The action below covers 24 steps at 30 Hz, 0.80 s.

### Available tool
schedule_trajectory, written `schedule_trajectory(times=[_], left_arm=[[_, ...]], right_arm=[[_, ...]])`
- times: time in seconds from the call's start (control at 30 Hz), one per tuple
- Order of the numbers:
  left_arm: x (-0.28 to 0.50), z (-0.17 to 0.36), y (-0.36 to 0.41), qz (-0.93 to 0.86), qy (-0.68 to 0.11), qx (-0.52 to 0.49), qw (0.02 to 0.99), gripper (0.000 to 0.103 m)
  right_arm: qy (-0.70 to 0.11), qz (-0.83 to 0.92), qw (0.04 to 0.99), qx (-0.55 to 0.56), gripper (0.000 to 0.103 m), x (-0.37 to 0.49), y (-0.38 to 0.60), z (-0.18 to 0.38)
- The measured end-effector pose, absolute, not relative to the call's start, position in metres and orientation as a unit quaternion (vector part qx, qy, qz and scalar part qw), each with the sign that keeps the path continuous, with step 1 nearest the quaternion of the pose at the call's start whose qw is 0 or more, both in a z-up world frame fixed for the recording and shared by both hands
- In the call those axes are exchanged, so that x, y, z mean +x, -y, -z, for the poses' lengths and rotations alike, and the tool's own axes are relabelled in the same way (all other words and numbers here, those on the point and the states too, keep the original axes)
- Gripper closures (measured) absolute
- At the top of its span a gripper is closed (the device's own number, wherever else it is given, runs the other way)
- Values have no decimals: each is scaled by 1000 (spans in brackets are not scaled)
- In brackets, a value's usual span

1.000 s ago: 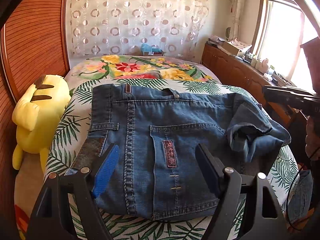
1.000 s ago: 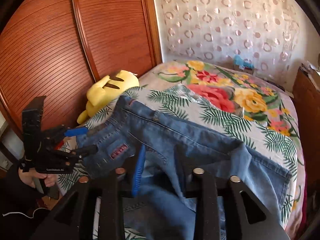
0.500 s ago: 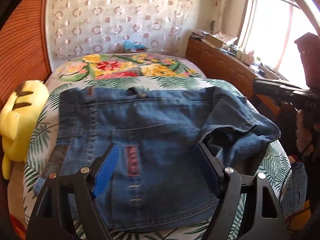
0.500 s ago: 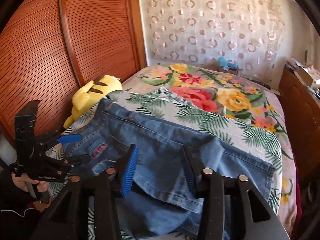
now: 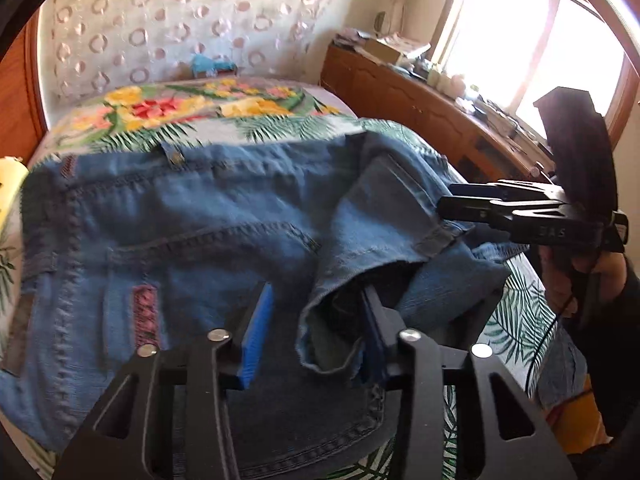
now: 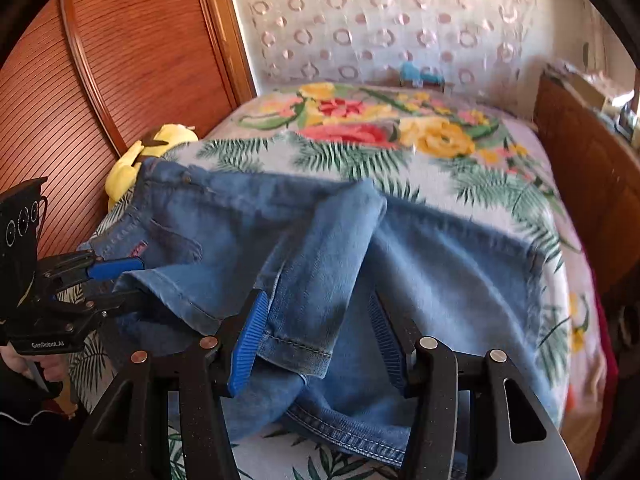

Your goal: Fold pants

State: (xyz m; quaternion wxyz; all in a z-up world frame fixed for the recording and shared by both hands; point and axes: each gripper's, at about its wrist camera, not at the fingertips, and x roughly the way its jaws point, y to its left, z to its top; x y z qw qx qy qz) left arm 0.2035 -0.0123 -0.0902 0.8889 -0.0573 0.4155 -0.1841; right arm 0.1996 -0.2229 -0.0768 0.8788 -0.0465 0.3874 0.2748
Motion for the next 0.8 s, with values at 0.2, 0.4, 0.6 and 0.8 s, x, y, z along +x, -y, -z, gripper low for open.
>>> schedule_trajectory(times=[0.2,0.4,0.6,0.8], left_arm=[[196,92,18,188,-414,-46,889,96],[170,52,-1,184,-361,-58,912,100],[139,7,-40,155,-314,-75,934,100],[115,-6,-81,114,-298,-89,944,100]], right_arm=[[-408,-310,859,-7,70,209,212,85],[-365,-343,865,-19,97,204,195,50],[-285,-388,876,-37,98,191,162,-21],[-241,-433,866,-68,98,187,106,-55]])
